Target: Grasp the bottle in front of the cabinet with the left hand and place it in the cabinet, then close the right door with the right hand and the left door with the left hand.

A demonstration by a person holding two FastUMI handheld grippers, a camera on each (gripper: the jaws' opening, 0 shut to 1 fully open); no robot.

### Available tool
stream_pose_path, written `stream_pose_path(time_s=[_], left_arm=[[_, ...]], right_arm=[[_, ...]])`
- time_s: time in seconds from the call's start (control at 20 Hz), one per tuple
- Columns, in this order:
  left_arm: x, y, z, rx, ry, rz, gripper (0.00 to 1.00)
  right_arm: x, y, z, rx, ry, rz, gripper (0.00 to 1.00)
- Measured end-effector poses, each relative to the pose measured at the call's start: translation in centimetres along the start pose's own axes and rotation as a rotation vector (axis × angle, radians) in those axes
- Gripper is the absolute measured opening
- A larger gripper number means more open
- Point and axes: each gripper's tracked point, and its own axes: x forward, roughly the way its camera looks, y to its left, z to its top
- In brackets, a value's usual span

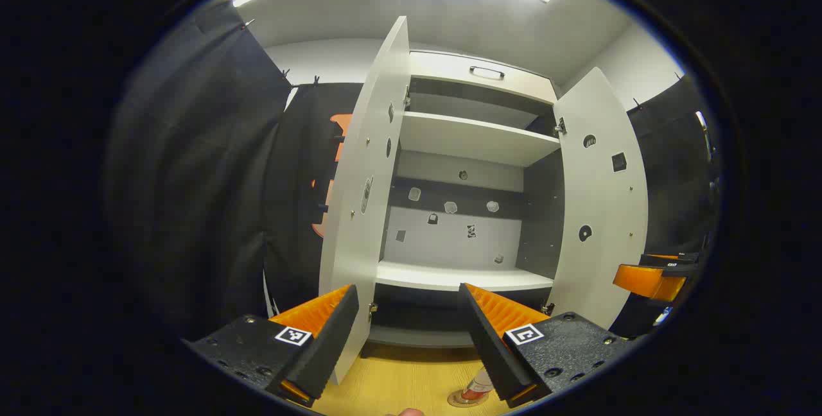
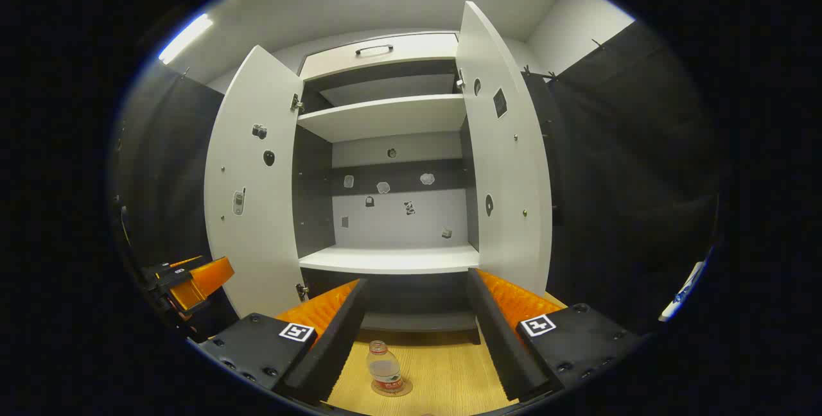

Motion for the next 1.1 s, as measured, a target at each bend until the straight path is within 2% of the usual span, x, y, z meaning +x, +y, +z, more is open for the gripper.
stream_pose_path(time_s=[1.1], left_arm=[[0.51, 0.06, -0.35, -0.012, 0.004, 0.004, 0.95]], right_arm=[[0.55, -0.24, 0.03, 0.002, 0.005, -0.001, 1.0]])
